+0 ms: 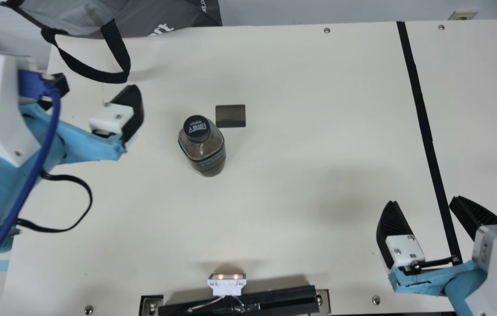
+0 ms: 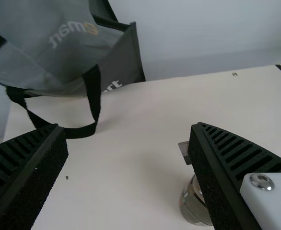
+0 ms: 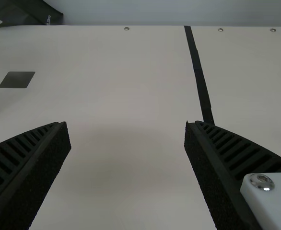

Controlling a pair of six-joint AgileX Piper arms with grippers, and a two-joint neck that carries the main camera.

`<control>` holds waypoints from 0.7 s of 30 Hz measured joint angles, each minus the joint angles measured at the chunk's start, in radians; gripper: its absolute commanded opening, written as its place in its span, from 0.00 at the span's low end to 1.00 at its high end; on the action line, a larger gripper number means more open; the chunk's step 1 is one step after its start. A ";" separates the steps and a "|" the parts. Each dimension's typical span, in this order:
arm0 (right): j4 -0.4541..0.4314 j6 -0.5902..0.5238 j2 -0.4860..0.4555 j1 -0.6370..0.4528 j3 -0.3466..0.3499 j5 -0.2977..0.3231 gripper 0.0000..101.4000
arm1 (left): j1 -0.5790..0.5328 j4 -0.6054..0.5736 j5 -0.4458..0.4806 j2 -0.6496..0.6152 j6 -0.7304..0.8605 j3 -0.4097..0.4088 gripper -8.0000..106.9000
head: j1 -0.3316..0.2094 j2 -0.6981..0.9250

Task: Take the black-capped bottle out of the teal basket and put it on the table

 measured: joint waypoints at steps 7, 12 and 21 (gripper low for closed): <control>0.000 0.000 0.000 0.000 0.000 0.000 0.90 | 0.069 -0.009 -0.006 -0.074 0.037 0.029 1.00 | 0.000 0.000; 0.000 0.000 0.000 0.000 0.000 0.000 0.90 | 0.120 -0.031 -0.016 -0.127 0.073 0.060 1.00 | 0.005 0.000; 0.000 0.000 0.000 0.000 0.000 0.000 0.90 | 0.228 -0.080 -0.047 -0.234 0.150 0.148 1.00 | 0.000 0.000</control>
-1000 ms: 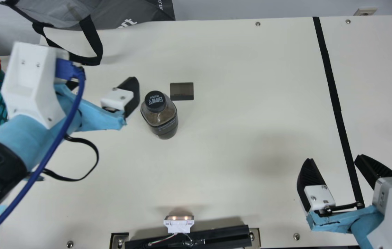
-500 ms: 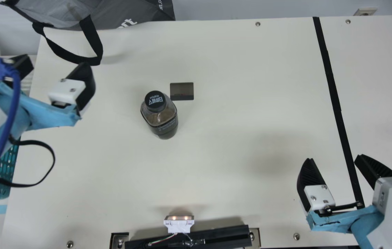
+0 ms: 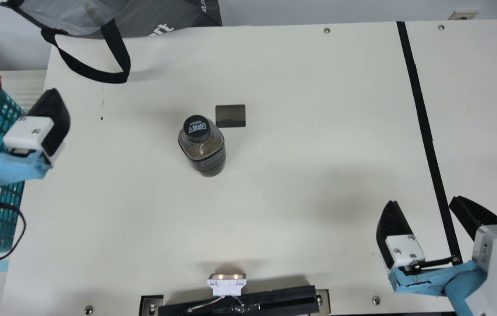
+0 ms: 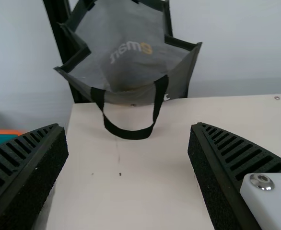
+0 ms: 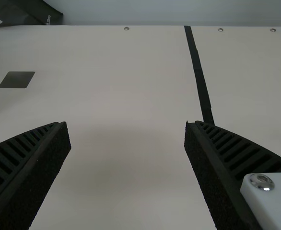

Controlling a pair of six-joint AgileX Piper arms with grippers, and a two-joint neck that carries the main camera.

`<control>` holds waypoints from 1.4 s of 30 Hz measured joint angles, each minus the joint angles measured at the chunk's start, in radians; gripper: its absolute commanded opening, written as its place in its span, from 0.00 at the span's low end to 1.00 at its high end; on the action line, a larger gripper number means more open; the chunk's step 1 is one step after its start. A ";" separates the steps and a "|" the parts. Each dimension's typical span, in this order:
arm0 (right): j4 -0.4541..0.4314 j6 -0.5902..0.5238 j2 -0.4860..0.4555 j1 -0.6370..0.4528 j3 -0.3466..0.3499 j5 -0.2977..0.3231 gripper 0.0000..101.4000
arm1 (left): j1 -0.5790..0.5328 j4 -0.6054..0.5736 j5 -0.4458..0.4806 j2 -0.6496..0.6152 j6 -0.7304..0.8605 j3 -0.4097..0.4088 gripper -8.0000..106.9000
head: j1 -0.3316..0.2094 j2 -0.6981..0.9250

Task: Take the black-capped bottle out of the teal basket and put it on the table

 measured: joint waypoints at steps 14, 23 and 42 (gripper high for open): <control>0.000 0.000 0.000 0.000 0.000 0.000 0.90 | 0.132 -0.078 -0.039 -0.142 0.115 0.157 1.00 | 0.000 0.000; 0.000 0.000 0.000 0.000 0.000 0.000 0.90 | 0.187 -0.122 -0.034 -0.245 0.176 0.248 1.00 | 0.000 0.000; 0.000 0.000 0.000 0.000 0.000 -0.001 0.90 | 0.225 -0.271 0.095 -0.469 0.321 0.316 1.00 | 0.000 0.000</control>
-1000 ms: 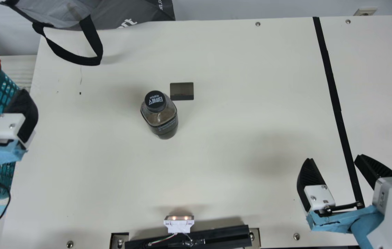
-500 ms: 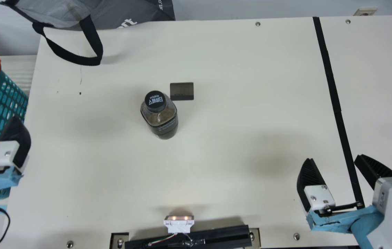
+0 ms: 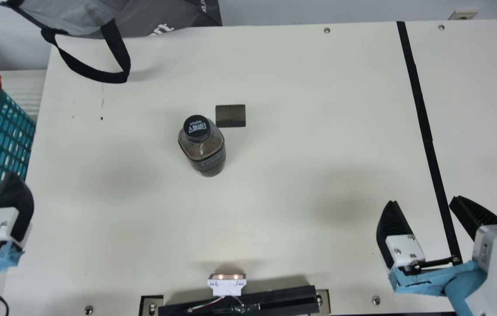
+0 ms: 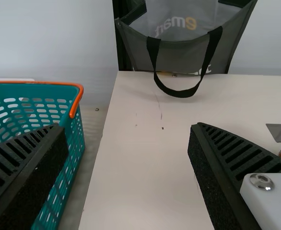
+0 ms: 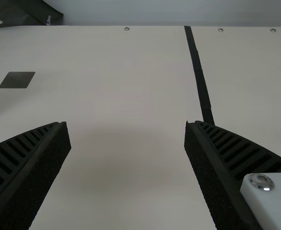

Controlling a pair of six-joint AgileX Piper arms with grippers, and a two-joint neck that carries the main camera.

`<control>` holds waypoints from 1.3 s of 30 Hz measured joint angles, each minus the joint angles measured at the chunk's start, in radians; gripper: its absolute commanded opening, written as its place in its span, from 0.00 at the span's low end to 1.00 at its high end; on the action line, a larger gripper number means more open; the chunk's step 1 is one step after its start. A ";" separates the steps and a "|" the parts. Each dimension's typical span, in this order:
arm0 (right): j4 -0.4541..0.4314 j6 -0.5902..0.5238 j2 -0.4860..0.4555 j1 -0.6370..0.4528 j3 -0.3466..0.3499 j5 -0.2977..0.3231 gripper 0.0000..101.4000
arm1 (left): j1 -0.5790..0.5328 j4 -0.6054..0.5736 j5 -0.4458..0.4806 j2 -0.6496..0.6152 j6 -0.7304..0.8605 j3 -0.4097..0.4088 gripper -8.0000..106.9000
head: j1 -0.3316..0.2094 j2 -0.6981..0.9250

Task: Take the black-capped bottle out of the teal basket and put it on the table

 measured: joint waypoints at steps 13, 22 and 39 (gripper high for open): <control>0.000 0.000 0.000 0.000 0.000 0.000 0.90 | 0.078 -0.173 0.114 -0.130 0.156 0.014 1.00 | 0.000 0.000; 0.000 0.000 0.000 0.000 0.000 0.000 0.90 | 0.165 -0.323 0.220 -0.231 0.303 0.010 1.00 | 0.000 0.000; -0.001 0.000 0.000 0.000 0.000 0.000 0.90 | 0.316 -0.504 0.373 -0.330 0.463 -0.021 1.00 | 0.000 0.000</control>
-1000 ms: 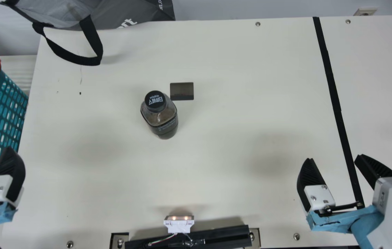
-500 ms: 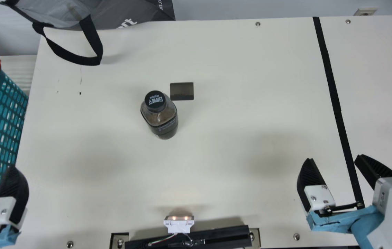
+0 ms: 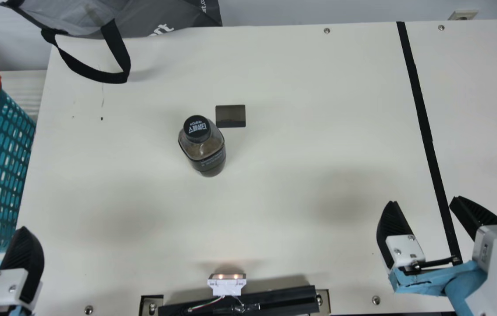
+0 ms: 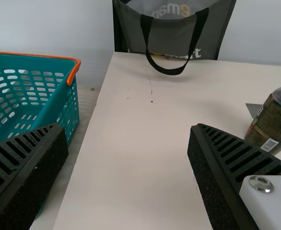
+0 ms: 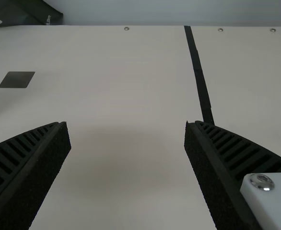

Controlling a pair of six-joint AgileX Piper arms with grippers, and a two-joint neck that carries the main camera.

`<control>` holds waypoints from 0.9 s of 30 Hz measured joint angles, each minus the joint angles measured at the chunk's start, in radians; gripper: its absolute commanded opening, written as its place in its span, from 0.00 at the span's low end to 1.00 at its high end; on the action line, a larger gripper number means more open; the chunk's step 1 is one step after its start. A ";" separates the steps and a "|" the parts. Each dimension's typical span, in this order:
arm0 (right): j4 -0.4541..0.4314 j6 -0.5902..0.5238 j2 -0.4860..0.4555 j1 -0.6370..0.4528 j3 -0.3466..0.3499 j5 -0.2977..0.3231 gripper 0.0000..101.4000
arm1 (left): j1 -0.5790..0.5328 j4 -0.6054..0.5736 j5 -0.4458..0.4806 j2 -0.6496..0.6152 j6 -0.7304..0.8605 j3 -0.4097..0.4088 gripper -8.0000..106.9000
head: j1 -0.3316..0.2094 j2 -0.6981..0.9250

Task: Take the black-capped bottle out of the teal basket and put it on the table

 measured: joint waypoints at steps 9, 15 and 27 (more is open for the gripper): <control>0.000 0.000 0.000 0.000 0.000 0.000 0.90 | 0.000 0.000 0.000 0.000 0.000 0.000 1.00 | 0.000 0.000; 0.000 0.000 0.000 0.000 0.000 0.000 0.90 | 0.000 0.000 0.000 0.000 0.000 0.000 1.00 | 0.000 0.000; 0.000 0.000 0.000 0.000 0.000 0.000 0.90 | 0.000 0.000 0.000 0.000 0.000 0.000 1.00 | 0.000 0.000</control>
